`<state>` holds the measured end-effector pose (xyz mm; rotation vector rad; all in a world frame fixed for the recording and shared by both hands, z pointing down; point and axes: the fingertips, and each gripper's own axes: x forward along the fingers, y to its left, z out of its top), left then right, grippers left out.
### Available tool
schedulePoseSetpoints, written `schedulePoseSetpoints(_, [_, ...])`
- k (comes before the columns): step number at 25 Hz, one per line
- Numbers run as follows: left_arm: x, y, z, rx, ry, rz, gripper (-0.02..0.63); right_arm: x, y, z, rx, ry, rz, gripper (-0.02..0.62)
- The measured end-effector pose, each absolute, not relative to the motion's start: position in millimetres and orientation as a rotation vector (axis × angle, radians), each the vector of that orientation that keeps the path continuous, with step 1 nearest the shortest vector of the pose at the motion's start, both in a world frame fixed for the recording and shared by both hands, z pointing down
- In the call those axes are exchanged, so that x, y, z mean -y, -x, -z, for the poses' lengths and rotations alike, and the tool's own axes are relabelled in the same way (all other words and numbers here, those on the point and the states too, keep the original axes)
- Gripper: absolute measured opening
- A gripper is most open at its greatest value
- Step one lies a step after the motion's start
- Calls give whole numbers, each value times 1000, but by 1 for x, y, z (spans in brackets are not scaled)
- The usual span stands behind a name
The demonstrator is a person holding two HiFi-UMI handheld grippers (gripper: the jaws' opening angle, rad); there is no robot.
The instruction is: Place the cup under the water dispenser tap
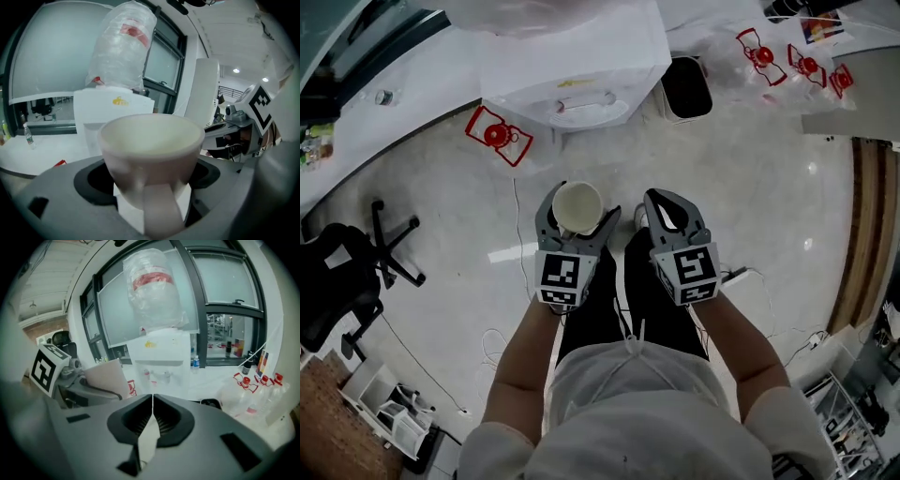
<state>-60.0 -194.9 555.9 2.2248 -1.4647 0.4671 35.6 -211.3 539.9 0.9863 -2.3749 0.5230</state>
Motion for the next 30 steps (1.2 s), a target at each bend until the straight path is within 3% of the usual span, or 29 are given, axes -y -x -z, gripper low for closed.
schedulePoseSetpoints(16, [288,69,-736,1712,-2013,-510,454,307,-56,-679,2409,-937,-463,29])
schedulePoseSetpoints(30, [368,71,-790,1843,-2089,-592,454,310,-58,-728,2415,-875,-470,29])
